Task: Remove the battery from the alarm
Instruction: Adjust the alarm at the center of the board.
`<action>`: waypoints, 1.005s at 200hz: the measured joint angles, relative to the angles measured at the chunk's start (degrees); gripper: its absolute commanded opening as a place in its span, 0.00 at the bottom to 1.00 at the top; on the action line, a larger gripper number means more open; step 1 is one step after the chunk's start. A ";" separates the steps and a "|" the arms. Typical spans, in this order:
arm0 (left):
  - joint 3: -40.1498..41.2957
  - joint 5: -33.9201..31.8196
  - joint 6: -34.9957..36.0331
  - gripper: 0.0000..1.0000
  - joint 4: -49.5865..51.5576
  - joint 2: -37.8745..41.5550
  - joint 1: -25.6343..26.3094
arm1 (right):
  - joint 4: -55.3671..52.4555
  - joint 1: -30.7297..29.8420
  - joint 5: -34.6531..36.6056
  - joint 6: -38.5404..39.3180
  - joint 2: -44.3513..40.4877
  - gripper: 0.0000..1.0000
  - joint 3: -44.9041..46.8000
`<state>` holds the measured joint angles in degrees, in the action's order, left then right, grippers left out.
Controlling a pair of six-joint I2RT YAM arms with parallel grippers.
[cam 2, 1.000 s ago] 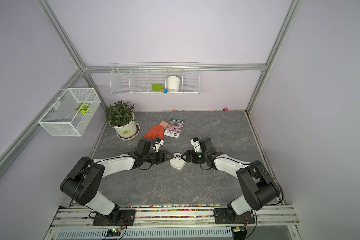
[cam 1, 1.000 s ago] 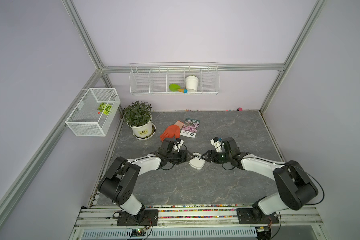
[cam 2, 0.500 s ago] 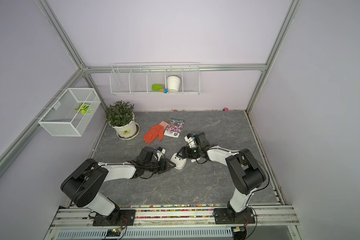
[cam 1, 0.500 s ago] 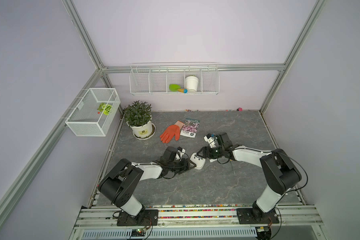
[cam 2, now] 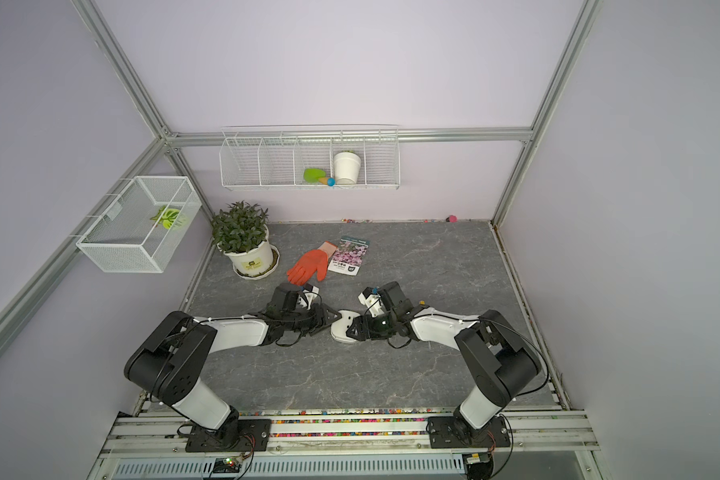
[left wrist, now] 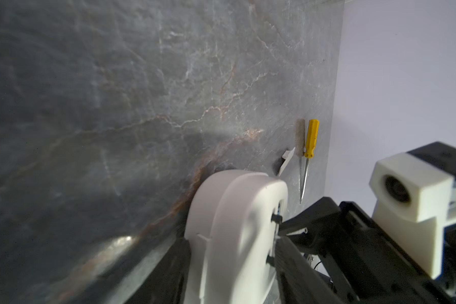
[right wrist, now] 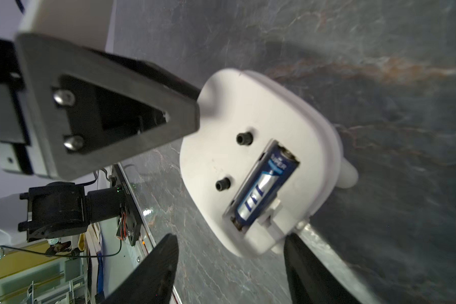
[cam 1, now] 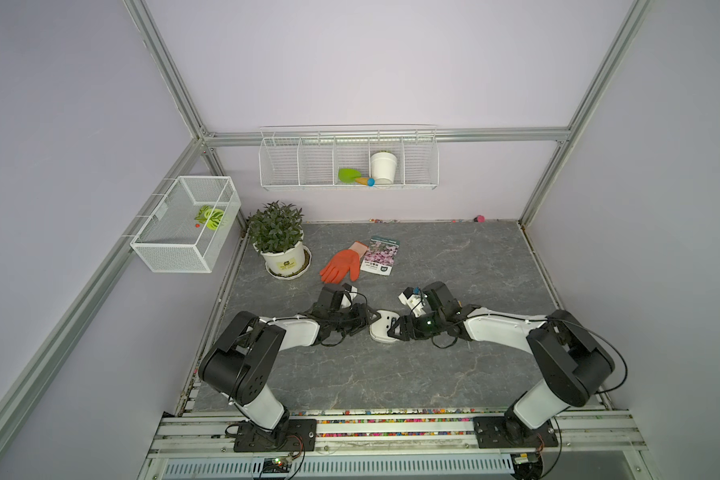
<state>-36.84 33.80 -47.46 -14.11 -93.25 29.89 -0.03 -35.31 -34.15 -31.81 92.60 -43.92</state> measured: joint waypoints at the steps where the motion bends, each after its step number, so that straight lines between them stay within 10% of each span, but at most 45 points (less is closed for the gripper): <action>1: -0.04 -0.04 0.04 0.58 0.07 0.07 0.00 | -0.15 0.07 0.09 0.09 -0.11 0.71 0.00; 75: 8.04 -0.81 0.28 0.59 2.58 12.24 1.11 | -5.51 6.84 0.39 7.43 1.62 0.70 -8.76; 122: 11.56 -0.72 -4.22 0.58 -0.42 11.50 6.80 | -5.88 6.60 -1.77 9.92 11.74 0.69 -17.35; 201: 7.61 -1.86 -4.94 0.55 -2.75 5.88 1.81 | -5.62 4.37 -4.61 11.08 11.15 0.69 -14.56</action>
<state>-29.23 31.94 -52.40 -16.86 -87.37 31.70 -5.65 -30.94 -38.76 -20.73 103.74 -58.48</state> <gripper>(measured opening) 0.552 0.691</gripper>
